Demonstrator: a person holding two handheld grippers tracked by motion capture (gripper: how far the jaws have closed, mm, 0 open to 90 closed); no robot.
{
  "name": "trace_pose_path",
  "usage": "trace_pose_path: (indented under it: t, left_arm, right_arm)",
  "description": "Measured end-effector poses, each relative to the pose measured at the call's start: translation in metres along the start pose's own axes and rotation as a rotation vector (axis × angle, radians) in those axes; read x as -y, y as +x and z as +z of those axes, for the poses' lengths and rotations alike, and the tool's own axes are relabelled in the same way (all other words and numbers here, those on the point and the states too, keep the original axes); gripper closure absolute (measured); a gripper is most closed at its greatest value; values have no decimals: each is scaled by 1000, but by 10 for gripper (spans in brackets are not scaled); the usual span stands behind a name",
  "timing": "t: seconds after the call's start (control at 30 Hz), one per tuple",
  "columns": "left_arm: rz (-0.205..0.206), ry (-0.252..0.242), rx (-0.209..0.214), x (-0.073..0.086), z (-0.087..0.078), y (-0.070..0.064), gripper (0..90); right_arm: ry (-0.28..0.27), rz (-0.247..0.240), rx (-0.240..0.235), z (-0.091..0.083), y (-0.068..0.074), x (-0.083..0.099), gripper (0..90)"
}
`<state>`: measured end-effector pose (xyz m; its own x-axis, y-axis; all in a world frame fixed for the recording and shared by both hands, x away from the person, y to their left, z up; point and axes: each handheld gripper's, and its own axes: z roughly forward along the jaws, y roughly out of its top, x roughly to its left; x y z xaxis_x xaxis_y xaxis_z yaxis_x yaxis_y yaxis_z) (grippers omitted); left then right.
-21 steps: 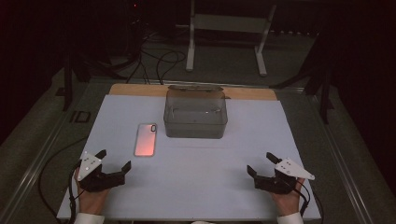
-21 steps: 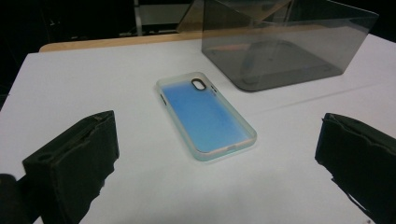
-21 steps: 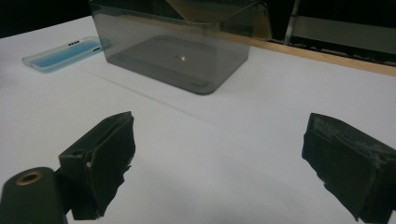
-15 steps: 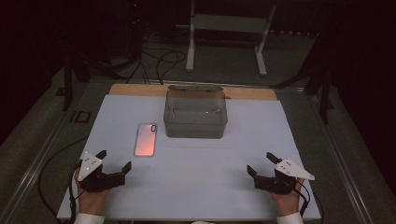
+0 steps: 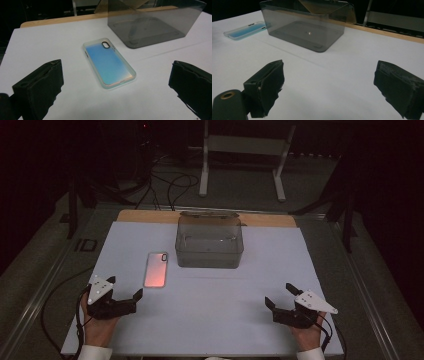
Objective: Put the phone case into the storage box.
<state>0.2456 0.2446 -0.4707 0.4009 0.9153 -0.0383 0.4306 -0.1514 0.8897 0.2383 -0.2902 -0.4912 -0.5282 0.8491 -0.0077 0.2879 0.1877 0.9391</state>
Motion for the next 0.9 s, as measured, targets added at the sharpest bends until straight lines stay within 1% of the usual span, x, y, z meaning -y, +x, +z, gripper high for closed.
trace_pose_path:
  t: [0.07, 0.1, 0.13, 0.27, 0.3, 0.33, 0.47, 0.6, 0.67, 0.77, 0.9]
  left_arm:
    - [-1, 6, -3, -5, 2, 1, 5]
    - [-2, 8, -2, -11, 3, 2, 5]
    - [-2, 8, -2, -11, 3, 2, 5]
    - [-3, 20, -6, -22, 10, 4, 5]
    - [-2, 25, -3, -26, 13, 5, 5]
    - [-2, 25, -3, -26, 13, 5, 5]
    - [4, 46, -3, -30, 22, 6, 5]
    - [-8, 60, -2, -32, 29, 7, 5]
    - [-8, 65, 0, -34, 32, 8, 7]
    - [-5, 80, -6, -37, 36, 8, 9]
    - [-11, 97, -7, -42, 44, 11, 11]
  right_arm:
    - [1, -3, -1, 0, 1, 0, 92]
    - [0, -5, -1, 1, 1, 0, 93]
    - [0, -5, -1, 1, 1, 0, 93]
    - [2, -6, 2, 1, 0, 1, 93]
    - [2, -6, 2, 1, 0, 1, 93]
    - [2, -6, 2, 1, 0, 1, 93]
    - [4, -5, -3, 2, 0, 1, 92]
    - [4, -3, -6, 2, 0, 1, 93]
    - [5, -3, -5, 2, 0, 1, 93]
    - [10, -7, -3, 2, -1, 1, 93]
    - [11, -7, -2, 3, -1, 2, 93]
